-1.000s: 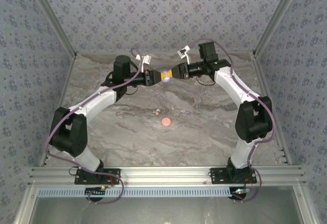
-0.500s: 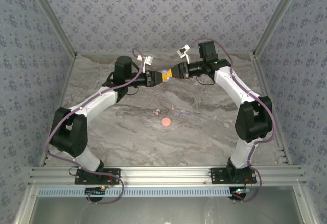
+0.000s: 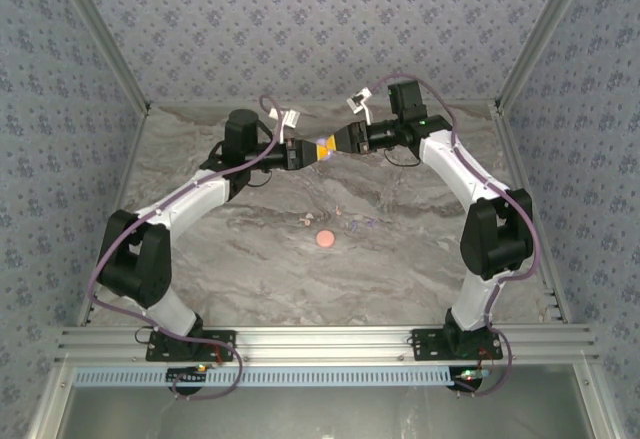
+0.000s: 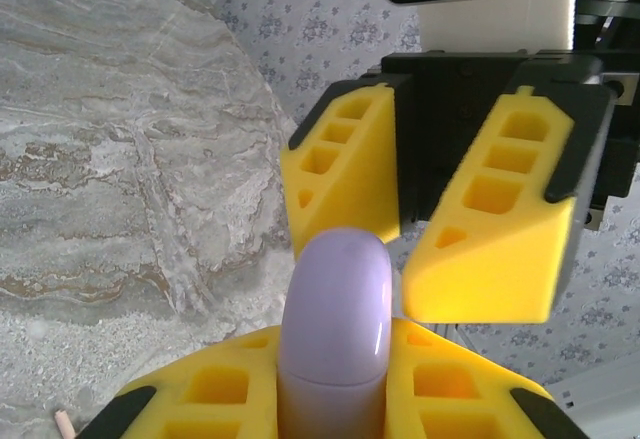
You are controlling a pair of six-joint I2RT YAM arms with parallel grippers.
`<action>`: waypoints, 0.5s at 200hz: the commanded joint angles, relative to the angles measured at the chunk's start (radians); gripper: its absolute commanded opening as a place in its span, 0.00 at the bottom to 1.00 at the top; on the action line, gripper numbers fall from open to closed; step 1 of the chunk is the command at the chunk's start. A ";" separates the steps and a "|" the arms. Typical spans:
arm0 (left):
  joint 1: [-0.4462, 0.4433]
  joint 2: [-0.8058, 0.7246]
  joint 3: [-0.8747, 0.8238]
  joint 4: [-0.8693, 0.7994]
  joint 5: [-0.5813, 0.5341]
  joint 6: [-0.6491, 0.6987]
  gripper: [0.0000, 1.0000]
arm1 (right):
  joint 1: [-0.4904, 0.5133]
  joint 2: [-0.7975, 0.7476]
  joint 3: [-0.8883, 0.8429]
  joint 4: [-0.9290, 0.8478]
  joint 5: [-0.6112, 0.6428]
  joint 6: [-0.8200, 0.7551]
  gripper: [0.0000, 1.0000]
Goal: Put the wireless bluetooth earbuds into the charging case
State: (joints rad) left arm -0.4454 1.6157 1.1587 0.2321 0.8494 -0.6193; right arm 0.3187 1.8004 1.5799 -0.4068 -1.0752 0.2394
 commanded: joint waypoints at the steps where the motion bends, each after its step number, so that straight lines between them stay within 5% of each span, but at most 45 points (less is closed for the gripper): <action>1: -0.004 -0.008 0.053 -0.033 0.009 0.057 0.14 | 0.003 -0.044 0.039 -0.047 0.063 -0.018 0.48; 42: -0.011 -0.049 0.024 -0.005 -0.070 0.206 0.18 | 0.018 -0.122 0.042 -0.176 0.324 -0.098 0.55; 63: -0.016 -0.084 -0.071 0.173 -0.045 0.337 0.16 | 0.029 -0.150 0.050 -0.231 0.340 -0.143 0.58; 100: -0.021 -0.102 -0.113 0.212 -0.002 0.558 0.17 | 0.057 -0.177 0.066 -0.305 0.318 -0.214 0.59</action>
State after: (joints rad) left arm -0.4591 1.5501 1.0542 0.3378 0.8001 -0.2684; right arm 0.3569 1.6554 1.6142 -0.6178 -0.7723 0.1040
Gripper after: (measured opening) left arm 0.202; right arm 0.582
